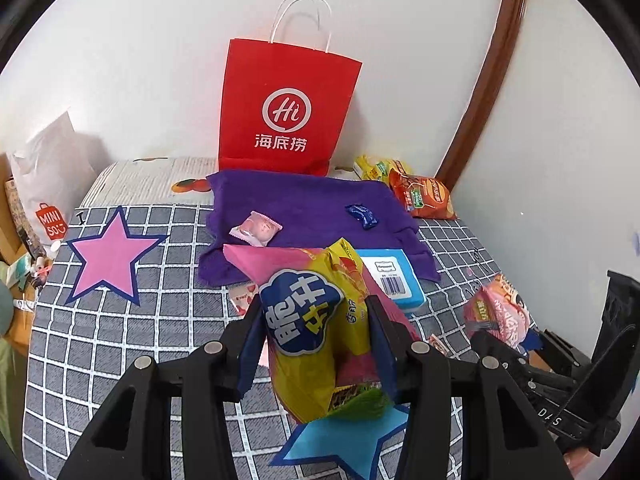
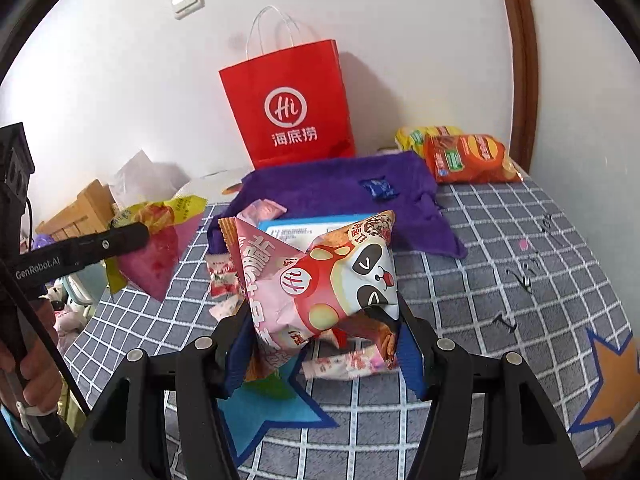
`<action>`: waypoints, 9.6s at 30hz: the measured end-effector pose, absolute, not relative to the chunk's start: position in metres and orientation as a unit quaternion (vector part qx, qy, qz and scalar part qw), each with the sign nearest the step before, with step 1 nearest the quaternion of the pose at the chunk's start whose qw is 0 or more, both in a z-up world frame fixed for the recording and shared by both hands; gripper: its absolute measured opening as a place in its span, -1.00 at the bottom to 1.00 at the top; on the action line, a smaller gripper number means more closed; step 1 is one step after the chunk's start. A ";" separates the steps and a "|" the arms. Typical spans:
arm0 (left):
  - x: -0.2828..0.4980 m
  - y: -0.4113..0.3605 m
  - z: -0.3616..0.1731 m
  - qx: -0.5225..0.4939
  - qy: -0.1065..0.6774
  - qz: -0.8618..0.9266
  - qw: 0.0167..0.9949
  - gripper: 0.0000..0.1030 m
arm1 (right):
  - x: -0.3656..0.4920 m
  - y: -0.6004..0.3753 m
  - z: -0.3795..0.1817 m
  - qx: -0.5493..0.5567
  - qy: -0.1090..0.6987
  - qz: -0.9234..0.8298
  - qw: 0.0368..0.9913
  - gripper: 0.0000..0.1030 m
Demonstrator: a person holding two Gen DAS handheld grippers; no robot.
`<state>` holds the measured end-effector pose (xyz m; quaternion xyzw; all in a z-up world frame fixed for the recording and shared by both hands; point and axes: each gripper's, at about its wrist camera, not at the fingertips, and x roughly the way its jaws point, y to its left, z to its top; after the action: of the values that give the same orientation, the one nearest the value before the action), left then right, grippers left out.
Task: Organize snacks
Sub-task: 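Grasp the pink-yellow chip bag with the left tool while the right tool holds the panda bag, then carry the chip bag and panda bag over the purple towel with both tools, then lower both bags onto the purple towel and open both tools, then move both tools back toward the snacks beside the blue box, then grasp the pink Lotso candy stick with the right tool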
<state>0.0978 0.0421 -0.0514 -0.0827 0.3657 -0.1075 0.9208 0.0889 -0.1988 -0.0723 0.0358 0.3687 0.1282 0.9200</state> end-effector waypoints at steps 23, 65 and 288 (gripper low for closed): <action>0.169 0.027 -0.024 -0.073 0.365 -0.104 0.922 -0.11 | 0.181 -0.172 -0.027 -0.003 0.360 0.144 0.922 0.19; 0.326 0.049 -0.056 -0.112 0.406 -0.076 0.904 -0.11 | 0.346 -0.154 -0.040 0.005 0.402 0.156 0.902 0.19; 0.190 0.062 -0.152 -0.101 0.506 -0.043 0.855 0.12 | 0.156 -0.224 -0.187 0.032 0.480 0.064 0.874 -0.44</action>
<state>0.1899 0.0615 -0.1517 -0.1015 0.5062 -0.0427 0.8553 0.1558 -0.2239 -0.1865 0.0322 0.4801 0.0644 0.8743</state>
